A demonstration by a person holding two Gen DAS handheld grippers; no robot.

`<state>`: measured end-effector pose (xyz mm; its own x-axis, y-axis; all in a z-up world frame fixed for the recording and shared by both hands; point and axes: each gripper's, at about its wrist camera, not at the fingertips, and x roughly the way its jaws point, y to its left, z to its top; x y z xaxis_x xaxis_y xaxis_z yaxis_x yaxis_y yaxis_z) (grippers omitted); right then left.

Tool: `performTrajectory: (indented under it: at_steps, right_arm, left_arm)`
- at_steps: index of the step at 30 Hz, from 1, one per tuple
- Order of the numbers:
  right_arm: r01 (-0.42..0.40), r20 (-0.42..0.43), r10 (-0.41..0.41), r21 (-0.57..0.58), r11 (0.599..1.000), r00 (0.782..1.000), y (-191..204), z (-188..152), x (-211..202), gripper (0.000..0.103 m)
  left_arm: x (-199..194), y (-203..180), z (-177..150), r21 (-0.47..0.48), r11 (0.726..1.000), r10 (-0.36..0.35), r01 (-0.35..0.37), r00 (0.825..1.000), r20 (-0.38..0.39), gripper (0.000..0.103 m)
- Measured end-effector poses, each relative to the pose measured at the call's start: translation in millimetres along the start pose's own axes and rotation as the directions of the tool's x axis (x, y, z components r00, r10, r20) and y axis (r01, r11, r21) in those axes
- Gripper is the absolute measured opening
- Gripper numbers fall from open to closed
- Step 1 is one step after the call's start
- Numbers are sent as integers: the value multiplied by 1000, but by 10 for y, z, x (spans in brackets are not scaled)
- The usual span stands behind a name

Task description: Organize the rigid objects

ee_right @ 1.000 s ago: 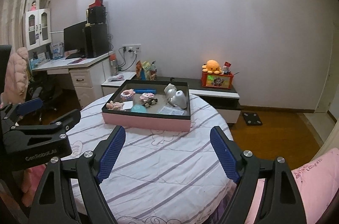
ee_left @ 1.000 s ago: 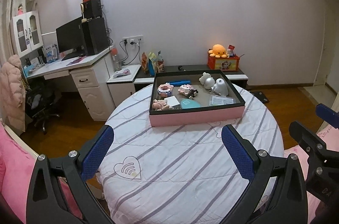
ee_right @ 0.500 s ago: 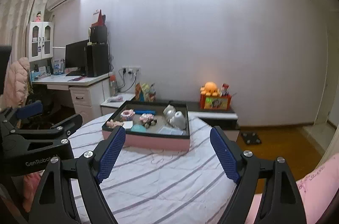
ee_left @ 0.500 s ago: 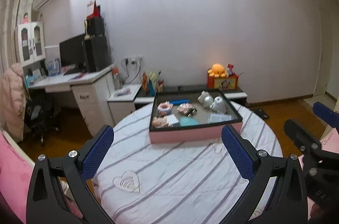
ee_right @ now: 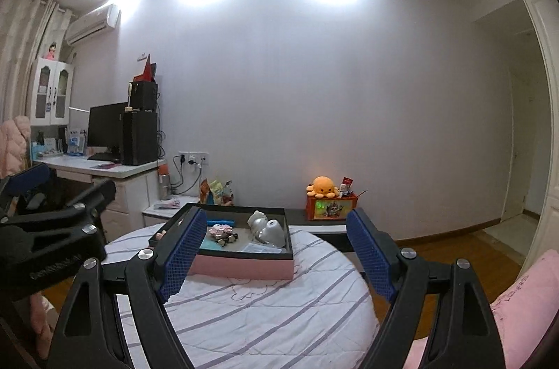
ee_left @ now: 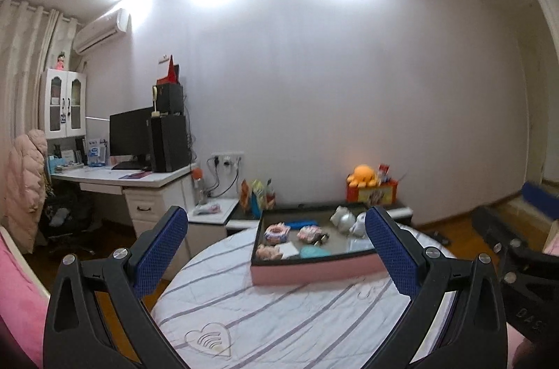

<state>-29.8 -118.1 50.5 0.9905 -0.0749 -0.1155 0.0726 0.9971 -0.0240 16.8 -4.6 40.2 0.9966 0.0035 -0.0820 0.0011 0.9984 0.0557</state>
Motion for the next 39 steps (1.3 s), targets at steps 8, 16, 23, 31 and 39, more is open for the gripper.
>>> performTrajectory:
  at_steps: [8, 16, 23, 31, 39]
  right_arm:
    - [-47, -59, 50, 50, 998, 997, -99, -75, 109, 84]
    - [-82, -62, 86, 62, 995, 994, -104, -69, 93, 84]
    - [-75, -53, 78, 48, 996, 996, -88, -47, 77, 84]
    - [-68, -48, 70, 40, 997, 996, -83, -39, 55, 84]
    - [-79, -50, 81, 37, 996, 995, -73, -40, 52, 84]
  left_arm:
    - [-27, 22, -35, -5, 1000, 23, -22, 999, 27, 103]
    - [32, -52, -85, 45, 997, 65, -66, 998, 25, 103]
    - [33, -49, -71, 23, 999, 45, -45, 999, 7, 103]
    - [32, -66, -78, 11, 1000, 24, -23, 1000, 0, 103]
    - [32, -98, -78, 30, 998, 46, -46, 999, -1, 103]
